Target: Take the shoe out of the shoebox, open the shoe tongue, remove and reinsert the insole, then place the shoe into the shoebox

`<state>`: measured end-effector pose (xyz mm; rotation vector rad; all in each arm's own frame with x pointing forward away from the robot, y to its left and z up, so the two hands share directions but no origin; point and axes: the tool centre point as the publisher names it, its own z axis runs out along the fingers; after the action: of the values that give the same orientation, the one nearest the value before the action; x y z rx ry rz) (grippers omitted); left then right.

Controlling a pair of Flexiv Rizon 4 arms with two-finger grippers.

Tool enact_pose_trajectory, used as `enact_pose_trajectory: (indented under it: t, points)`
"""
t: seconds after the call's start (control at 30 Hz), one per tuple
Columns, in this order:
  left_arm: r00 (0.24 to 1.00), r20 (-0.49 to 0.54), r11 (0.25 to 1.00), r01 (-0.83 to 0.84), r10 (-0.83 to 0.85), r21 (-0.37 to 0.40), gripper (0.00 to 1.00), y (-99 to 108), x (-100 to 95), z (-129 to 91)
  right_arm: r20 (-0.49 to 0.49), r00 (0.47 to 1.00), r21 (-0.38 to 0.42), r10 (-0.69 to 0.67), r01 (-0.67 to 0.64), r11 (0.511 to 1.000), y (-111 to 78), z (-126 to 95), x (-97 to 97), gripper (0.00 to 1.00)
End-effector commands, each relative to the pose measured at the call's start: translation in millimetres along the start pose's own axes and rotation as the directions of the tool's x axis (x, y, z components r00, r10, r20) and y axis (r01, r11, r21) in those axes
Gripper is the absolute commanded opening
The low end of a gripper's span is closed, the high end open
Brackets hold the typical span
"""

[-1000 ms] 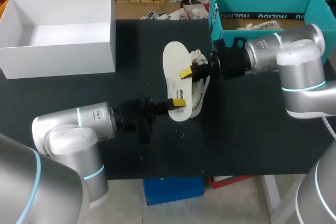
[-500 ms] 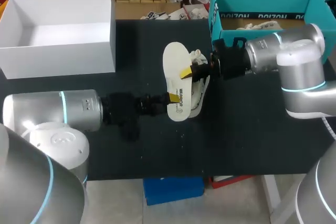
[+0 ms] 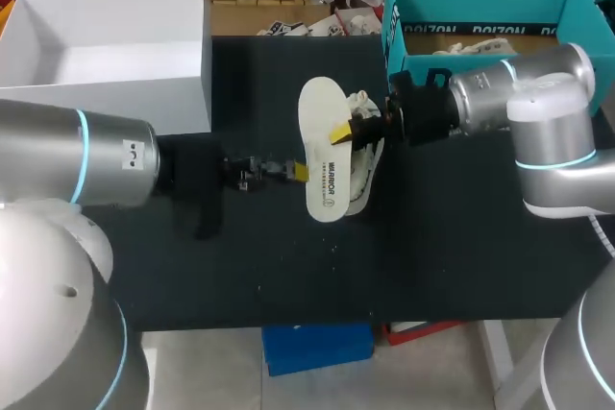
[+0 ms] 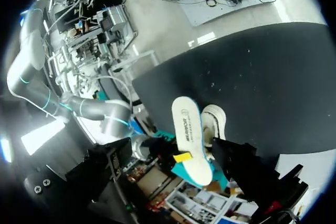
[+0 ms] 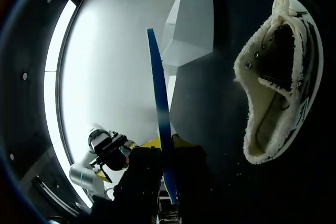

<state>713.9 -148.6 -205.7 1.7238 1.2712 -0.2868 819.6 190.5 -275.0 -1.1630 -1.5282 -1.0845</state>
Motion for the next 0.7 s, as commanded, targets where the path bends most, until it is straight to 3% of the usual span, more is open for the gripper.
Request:
enact_pose_trajectory:
  t: [0.03,0.57,0.7]
  points:
    - [0.849,-0.5,0.985,-0.132,0.17,0.111,1.0,2.0,-2.8,-11.8,0.002,1.0,0.001,0.001,-0.001,1.0,0.7,0.6,0.1,0.0]
    - [0.849,-0.5,0.985,-0.132,0.17,0.111,1.0,2.0,-2.8,-11.8,0.002,1.0,0.001,0.001,-0.001,1.0,0.7,0.6,0.1,0.0]
    - [0.775,-0.613,0.984,-0.063,0.151,0.164,1.0,4.0,-5.6,-2.4,0.002,1.0,0.001,0.001,-0.001,1.0,0.7,0.6,0.1,0.0]
